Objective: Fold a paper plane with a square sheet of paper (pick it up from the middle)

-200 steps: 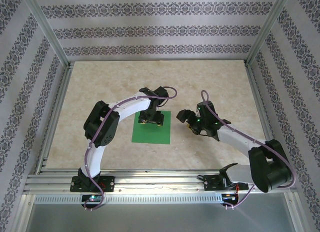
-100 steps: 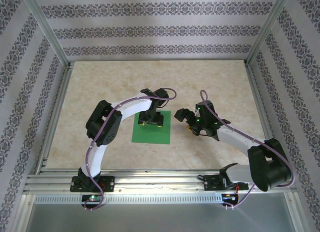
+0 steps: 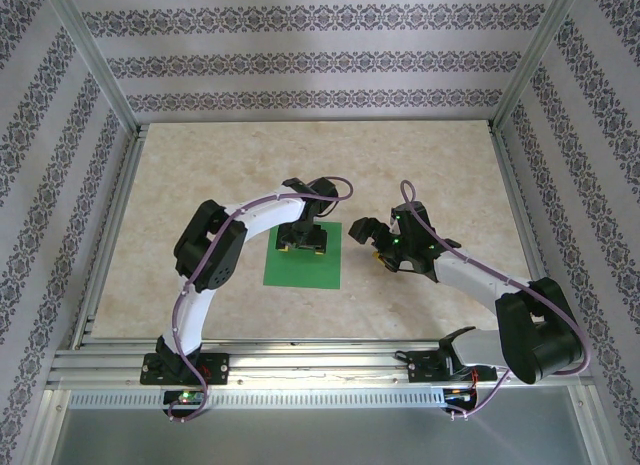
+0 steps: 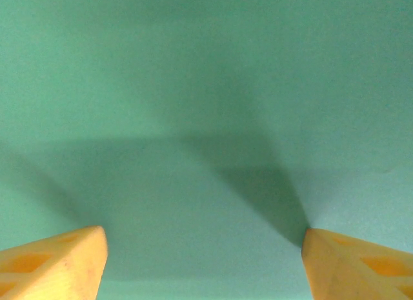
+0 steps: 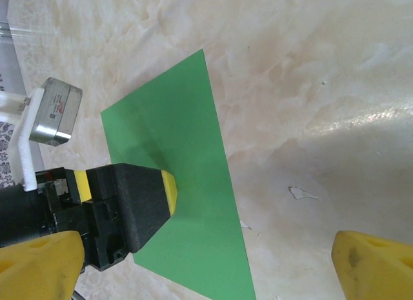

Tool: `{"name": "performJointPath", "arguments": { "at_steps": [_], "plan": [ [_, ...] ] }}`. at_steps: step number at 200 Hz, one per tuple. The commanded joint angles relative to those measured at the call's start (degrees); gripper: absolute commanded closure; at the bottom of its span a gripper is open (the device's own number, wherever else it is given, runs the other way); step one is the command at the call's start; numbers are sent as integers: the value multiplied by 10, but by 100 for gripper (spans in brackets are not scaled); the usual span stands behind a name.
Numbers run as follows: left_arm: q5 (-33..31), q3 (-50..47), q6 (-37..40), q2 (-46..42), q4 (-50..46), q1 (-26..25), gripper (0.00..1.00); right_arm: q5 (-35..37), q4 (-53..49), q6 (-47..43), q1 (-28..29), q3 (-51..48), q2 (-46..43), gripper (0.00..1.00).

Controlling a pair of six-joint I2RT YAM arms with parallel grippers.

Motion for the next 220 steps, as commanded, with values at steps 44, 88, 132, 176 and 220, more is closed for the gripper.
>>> {"name": "performJointPath", "arguments": {
  "at_steps": [44,88,132,176,220],
  "plan": [
    [-2,11,-6,21,-8,-8,20,-11,5,-11,-9,0,-9,2],
    [4,-17,-9,22,7,-9,21,-14,5,-9,-10,1,-5,2],
    [10,-29,-10,19,20,-10,22,-14,4,-7,-10,2,-5,2],
    [17,-38,-11,23,31,-10,22,-12,3,-3,-10,5,-7,2],
    [17,-48,-13,19,39,-10,23,-11,0,0,-11,8,-7,2]
  ]
}}
